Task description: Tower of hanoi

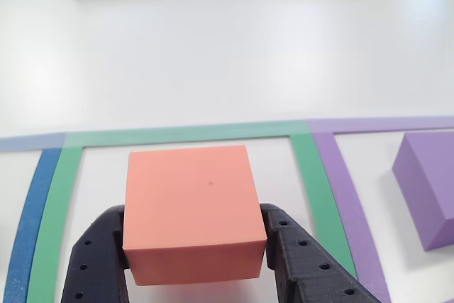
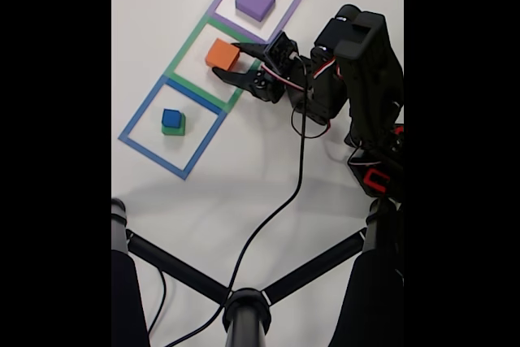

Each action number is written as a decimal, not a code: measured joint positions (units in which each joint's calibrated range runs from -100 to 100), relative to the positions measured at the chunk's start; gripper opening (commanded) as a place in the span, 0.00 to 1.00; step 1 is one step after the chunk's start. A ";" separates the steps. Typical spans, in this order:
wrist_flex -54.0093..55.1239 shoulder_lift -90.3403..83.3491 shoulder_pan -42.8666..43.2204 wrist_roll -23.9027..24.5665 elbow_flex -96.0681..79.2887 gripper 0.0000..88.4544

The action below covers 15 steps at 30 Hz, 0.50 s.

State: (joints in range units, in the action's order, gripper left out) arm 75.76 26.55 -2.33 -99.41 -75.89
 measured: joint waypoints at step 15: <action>0.56 3.55 0.16 0.00 2.61 0.12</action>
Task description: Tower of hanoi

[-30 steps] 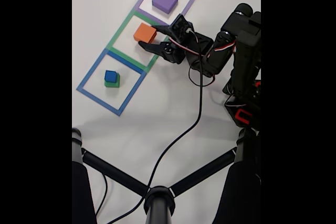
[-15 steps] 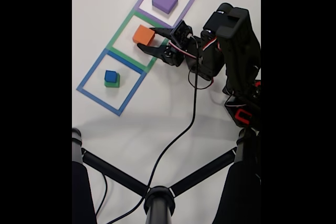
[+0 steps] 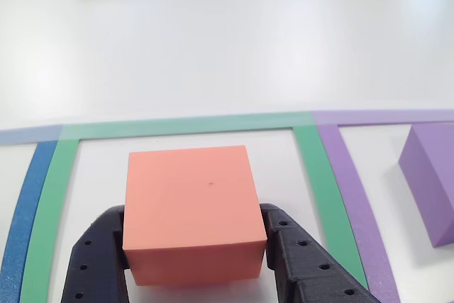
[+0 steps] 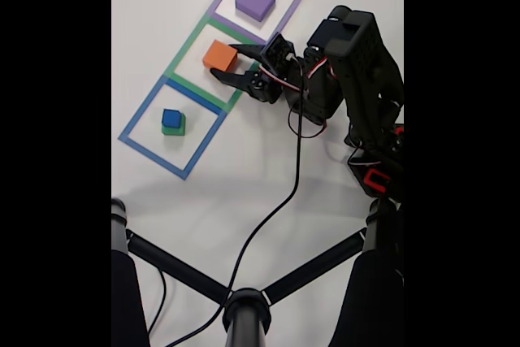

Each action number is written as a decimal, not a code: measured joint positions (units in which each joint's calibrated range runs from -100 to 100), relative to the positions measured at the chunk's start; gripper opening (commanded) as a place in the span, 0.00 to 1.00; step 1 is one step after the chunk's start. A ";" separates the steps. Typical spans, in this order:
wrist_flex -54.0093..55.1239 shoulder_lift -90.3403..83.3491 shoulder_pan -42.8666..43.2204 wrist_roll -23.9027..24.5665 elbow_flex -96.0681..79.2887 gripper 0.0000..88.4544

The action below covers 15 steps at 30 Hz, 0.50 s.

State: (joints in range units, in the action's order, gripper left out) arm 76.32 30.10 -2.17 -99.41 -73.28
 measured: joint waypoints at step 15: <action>0.96 2.62 0.00 0.00 1.91 0.26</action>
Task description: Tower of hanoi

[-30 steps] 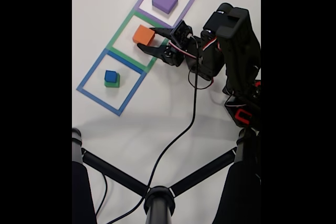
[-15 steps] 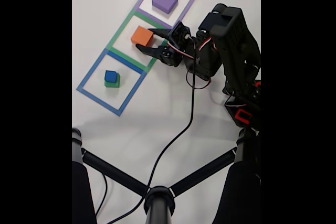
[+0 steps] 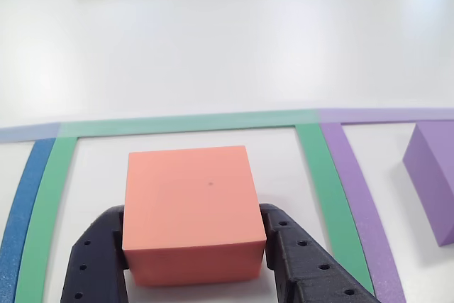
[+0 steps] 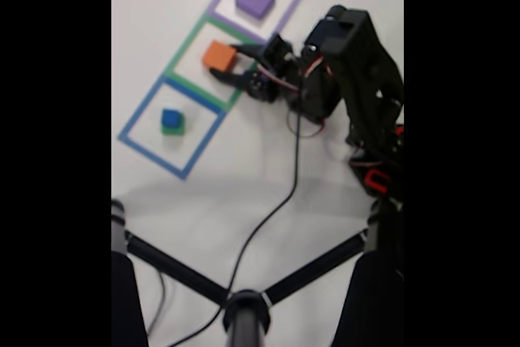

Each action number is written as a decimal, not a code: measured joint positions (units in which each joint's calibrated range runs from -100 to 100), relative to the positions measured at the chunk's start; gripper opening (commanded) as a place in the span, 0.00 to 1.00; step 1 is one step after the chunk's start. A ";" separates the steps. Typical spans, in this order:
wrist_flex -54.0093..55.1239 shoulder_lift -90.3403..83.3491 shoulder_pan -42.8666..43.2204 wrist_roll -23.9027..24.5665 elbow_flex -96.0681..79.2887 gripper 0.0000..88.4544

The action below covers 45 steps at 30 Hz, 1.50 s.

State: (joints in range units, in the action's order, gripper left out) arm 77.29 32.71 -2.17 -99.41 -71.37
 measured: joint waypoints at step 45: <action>-129.05 -83.66 8.68 -0.59 27.07 0.00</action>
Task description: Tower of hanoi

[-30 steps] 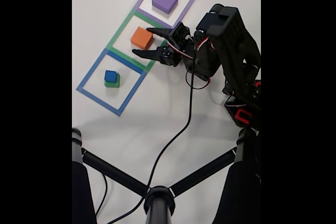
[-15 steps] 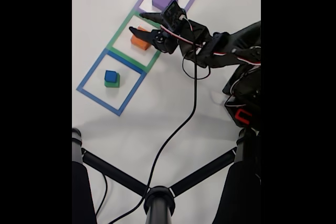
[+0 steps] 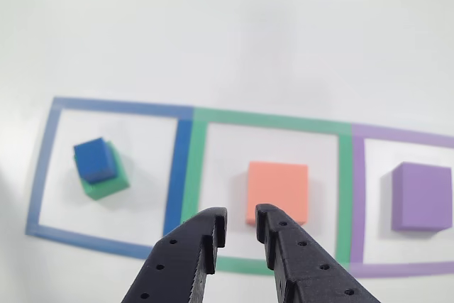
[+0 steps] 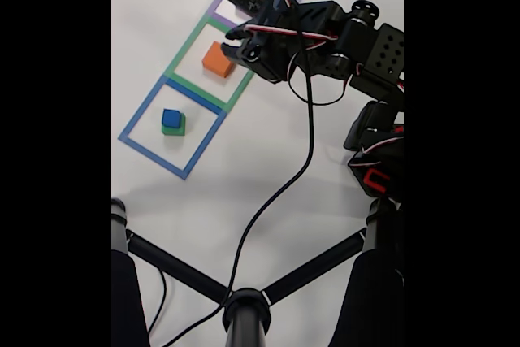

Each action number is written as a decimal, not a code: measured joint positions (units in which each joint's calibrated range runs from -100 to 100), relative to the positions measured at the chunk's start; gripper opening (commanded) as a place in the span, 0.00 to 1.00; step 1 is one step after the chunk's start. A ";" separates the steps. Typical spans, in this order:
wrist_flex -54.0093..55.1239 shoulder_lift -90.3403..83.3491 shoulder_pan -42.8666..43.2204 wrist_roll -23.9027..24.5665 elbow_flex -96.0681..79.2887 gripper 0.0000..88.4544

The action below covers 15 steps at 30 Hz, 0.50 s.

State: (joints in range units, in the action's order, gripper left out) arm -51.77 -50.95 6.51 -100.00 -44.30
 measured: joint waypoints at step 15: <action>-25.44 -5.49 9.66 0.00 18.62 0.02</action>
State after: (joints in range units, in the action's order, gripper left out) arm -77.21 -56.44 16.17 -100.00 -25.67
